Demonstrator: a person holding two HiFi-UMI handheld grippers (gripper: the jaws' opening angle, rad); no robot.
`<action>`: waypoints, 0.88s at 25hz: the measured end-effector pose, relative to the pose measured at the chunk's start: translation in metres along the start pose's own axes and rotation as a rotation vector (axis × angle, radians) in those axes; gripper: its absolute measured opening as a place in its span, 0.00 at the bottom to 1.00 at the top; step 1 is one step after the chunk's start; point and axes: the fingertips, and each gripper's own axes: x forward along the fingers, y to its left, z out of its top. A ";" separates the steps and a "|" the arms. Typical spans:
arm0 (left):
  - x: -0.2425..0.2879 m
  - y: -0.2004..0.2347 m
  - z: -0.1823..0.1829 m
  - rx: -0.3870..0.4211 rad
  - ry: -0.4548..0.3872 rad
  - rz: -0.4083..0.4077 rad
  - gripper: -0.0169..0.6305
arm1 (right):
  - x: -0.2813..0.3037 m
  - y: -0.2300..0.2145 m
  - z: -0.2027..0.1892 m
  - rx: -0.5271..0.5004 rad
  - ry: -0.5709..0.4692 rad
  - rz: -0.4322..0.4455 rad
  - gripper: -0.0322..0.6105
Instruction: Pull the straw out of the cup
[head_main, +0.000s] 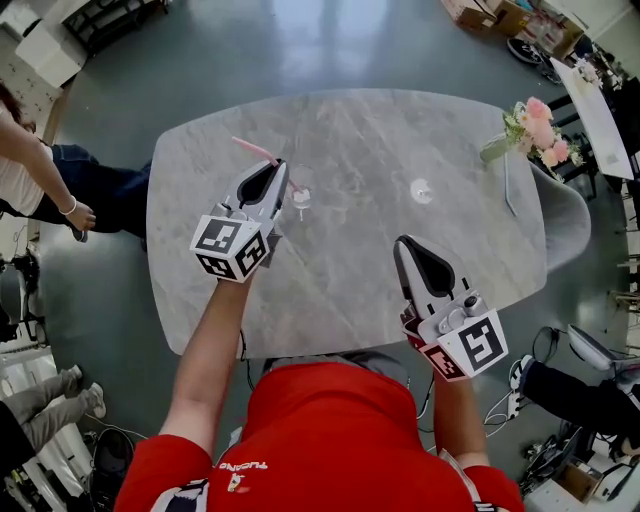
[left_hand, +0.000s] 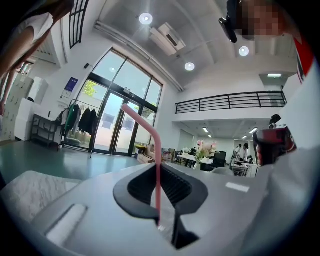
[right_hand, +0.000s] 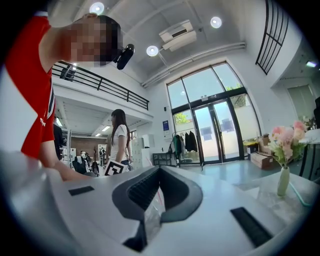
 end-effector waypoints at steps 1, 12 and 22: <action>-0.004 -0.004 0.006 0.005 -0.013 0.002 0.07 | 0.000 0.000 0.000 0.000 -0.003 0.007 0.05; -0.062 -0.045 0.061 0.032 -0.138 0.044 0.07 | -0.004 0.008 0.012 -0.003 -0.046 0.063 0.05; -0.119 -0.087 0.088 0.055 -0.228 0.103 0.07 | -0.019 0.019 0.020 -0.013 -0.075 0.100 0.05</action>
